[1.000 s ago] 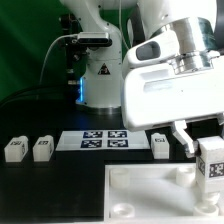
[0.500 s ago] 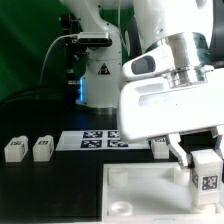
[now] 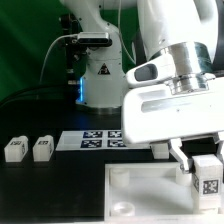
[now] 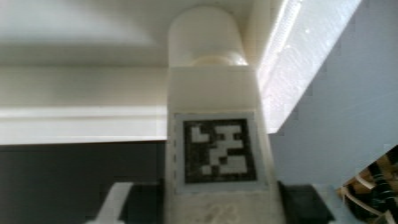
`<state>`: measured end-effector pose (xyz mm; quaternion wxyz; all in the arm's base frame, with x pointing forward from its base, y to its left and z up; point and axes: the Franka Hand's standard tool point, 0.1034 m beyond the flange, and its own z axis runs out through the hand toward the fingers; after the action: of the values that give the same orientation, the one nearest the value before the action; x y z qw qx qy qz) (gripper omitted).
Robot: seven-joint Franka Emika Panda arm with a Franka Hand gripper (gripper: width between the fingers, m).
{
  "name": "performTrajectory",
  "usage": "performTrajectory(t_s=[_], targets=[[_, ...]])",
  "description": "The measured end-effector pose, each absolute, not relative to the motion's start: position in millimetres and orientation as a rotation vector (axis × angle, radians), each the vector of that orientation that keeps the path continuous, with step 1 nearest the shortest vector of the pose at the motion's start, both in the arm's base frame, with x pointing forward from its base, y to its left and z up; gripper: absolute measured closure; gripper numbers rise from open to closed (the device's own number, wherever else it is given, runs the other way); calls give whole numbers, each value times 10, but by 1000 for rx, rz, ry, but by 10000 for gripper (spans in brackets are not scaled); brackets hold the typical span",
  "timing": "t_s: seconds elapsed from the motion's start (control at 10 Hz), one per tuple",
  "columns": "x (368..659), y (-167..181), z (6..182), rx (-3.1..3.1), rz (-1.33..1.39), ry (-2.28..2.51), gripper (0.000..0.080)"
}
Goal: Assemble one leg
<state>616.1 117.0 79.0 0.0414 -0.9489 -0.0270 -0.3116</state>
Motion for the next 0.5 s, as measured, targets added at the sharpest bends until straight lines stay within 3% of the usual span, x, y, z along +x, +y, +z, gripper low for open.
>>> performTrajectory(t_s=[0.2, 0.3, 0.4, 0.5], targets=[[6153, 1170, 756, -2922, -895, -90, 505], [6152, 1171, 754, -2922, -895, -90, 286], [6148, 1171, 749, -2923, -891, -90, 286], [6147, 1171, 746, -2923, -890, -90, 178]])
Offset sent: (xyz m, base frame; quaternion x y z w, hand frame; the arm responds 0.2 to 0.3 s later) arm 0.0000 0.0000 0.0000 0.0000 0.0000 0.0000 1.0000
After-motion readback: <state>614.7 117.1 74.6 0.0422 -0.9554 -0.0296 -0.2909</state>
